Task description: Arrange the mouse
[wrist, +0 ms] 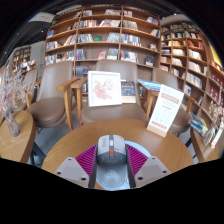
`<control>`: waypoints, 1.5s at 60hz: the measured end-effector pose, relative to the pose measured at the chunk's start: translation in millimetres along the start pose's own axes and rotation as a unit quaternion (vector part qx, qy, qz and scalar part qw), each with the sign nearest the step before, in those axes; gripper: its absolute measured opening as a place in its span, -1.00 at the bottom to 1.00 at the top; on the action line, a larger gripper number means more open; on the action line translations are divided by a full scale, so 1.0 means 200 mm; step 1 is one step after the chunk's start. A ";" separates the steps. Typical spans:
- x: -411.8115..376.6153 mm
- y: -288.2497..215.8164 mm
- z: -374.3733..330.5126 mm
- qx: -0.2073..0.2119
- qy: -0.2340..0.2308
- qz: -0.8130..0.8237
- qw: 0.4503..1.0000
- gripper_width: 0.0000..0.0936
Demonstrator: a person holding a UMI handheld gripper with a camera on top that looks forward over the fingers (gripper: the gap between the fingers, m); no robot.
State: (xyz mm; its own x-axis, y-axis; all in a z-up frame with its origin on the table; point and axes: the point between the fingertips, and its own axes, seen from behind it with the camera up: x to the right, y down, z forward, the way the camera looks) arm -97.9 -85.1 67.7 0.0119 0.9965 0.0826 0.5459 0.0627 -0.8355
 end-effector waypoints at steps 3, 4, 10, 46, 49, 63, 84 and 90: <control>0.07 0.02 0.06 -0.007 0.003 0.008 1.000 -0.04; 0.09 0.03 0.08 -0.009 0.003 0.010 1.000 -0.03; 0.17 0.11 0.17 -0.024 -0.001 0.022 0.999 -0.03; 0.27 0.26 0.13 -0.048 0.006 0.034 0.998 0.81; 0.27 0.24 0.02 -0.041 0.004 0.038 0.998 0.81; 0.32 0.26 -0.73 -0.003 0.015 0.019 1.000 0.82; 0.36 0.58 -1.45 0.019 0.008 0.034 0.999 0.82; 0.41 0.62 -1.51 0.019 0.017 0.028 0.999 0.83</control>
State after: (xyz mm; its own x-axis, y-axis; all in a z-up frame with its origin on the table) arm 224.1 -12.7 136.1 0.0711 0.9961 0.0525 0.5108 0.0089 -0.8596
